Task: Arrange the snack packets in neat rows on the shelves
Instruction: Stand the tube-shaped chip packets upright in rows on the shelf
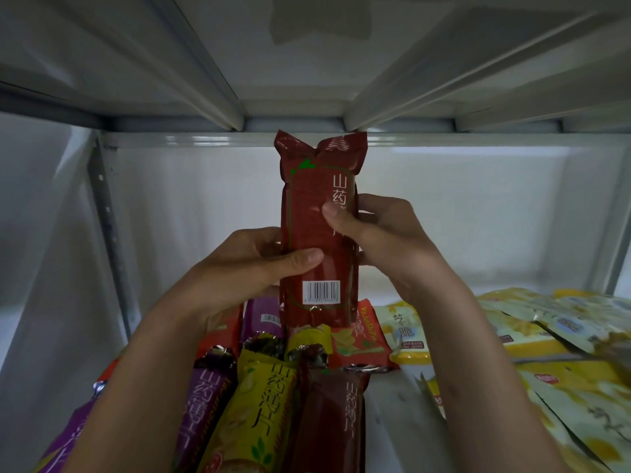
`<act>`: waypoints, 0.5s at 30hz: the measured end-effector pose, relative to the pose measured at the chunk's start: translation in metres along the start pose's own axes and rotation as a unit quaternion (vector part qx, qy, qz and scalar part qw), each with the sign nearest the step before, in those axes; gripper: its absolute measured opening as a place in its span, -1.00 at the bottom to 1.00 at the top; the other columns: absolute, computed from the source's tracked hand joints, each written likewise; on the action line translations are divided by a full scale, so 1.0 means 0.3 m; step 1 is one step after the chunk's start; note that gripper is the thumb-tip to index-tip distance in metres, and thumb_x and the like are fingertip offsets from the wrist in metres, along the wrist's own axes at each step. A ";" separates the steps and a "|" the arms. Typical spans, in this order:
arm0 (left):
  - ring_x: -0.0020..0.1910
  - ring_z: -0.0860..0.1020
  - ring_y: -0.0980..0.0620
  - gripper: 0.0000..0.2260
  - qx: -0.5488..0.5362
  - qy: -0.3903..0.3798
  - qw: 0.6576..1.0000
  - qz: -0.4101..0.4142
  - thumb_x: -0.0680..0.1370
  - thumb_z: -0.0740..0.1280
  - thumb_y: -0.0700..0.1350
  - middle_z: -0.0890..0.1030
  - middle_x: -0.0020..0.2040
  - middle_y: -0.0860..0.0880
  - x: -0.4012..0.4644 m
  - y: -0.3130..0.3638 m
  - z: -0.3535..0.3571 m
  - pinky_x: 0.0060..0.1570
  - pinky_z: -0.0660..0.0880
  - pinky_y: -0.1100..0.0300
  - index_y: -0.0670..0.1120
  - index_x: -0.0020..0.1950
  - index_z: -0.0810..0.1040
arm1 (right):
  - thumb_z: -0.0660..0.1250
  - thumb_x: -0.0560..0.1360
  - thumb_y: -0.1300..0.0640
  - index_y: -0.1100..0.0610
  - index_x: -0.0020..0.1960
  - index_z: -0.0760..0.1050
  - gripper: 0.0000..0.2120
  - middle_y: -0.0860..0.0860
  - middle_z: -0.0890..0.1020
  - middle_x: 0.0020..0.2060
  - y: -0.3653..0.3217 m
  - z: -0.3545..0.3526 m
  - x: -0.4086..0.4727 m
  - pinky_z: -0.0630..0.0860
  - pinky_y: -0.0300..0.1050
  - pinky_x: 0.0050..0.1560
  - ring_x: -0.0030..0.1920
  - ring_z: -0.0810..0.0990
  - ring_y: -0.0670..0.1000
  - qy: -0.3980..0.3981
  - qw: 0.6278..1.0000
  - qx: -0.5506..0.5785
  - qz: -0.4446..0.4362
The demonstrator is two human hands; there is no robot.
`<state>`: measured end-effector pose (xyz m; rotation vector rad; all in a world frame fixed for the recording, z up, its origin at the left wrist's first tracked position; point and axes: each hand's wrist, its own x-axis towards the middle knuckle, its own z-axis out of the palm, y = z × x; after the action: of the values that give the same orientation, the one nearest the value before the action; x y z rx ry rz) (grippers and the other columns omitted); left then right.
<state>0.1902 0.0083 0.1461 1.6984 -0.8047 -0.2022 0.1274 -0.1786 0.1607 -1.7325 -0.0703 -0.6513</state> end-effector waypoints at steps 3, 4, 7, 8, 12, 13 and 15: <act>0.10 0.73 0.05 -0.51 0.052 -0.037 0.998 -0.006 0.35 0.54 0.11 0.76 0.10 0.04 -0.011 0.000 -0.010 0.10 0.64 0.12 0.03 0.26 0.68 | 0.48 0.55 -0.07 0.04 0.07 0.68 -0.79 -0.04 0.78 -0.14 0.005 0.002 0.002 0.70 0.09 0.11 -0.08 0.77 -0.03 0.001 1.000 0.000 -0.001; 0.08 0.73 0.08 -0.57 0.060 -0.037 0.998 0.001 0.38 0.54 0.06 0.77 0.08 0.06 -0.012 0.002 -0.009 0.02 0.65 0.22 0.03 0.24 0.70 | 0.47 0.55 -0.09 0.03 0.09 0.68 -0.78 -0.06 0.78 -0.15 0.004 0.004 0.003 0.71 0.07 0.10 -0.10 0.77 -0.06 -0.003 1.000 0.001 0.003; 0.04 0.74 0.10 -0.65 0.061 -0.016 0.998 0.010 0.42 0.53 0.00 0.77 0.05 0.08 -0.009 0.003 -0.005 -0.08 0.64 0.30 0.03 0.20 0.72 | 0.44 0.55 -0.18 0.00 0.21 0.65 -0.66 -0.08 0.78 -0.07 -0.001 -0.001 0.003 0.68 0.04 0.16 -0.04 0.76 -0.07 -0.021 0.999 0.006 0.024; 0.05 0.74 0.09 -0.63 0.063 -0.015 0.998 0.007 0.41 0.53 0.02 0.77 0.05 0.08 -0.009 0.003 -0.004 -0.03 0.65 0.24 0.04 0.20 0.72 | 0.43 0.55 -0.19 0.00 0.25 0.64 -0.63 -0.08 0.77 0.00 -0.002 -0.006 0.004 0.65 0.03 0.19 0.02 0.75 -0.06 -0.032 0.999 0.012 0.031; 0.11 0.72 0.09 -0.52 0.072 -0.022 0.997 0.002 0.37 0.53 0.12 0.75 0.14 0.07 -0.017 0.009 -0.006 0.16 0.63 0.07 0.10 0.28 0.67 | 0.49 0.56 0.02 0.07 0.31 0.60 -0.65 0.02 0.76 0.05 0.005 -0.014 0.009 0.68 0.05 0.11 0.04 0.76 0.03 -0.026 0.998 0.049 0.037; 0.12 0.72 0.09 -0.45 0.071 -0.008 0.997 0.005 0.34 0.54 0.14 0.73 0.18 0.06 -0.015 0.011 -0.005 0.18 0.63 0.06 0.12 0.33 0.63 | 0.53 0.52 0.02 0.08 0.29 0.60 -0.62 0.03 0.76 0.03 0.010 -0.011 0.013 0.70 0.07 0.08 0.00 0.77 0.03 0.000 0.998 0.049 0.036; 0.15 0.70 0.08 -0.21 0.070 0.041 0.997 0.005 0.27 0.55 0.19 0.66 0.27 0.07 -0.008 0.014 -0.003 0.21 0.62 0.05 0.17 0.50 0.46 | 0.63 0.40 -0.08 0.04 0.24 0.59 -0.51 0.02 0.76 0.00 0.024 -0.005 0.023 0.70 0.13 0.08 -0.03 0.77 0.03 0.060 0.998 0.021 0.024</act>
<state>0.1871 0.0100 0.1496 1.8206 -0.7803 -0.0693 0.1354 -0.1839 0.1576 -1.6467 0.0409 -0.7136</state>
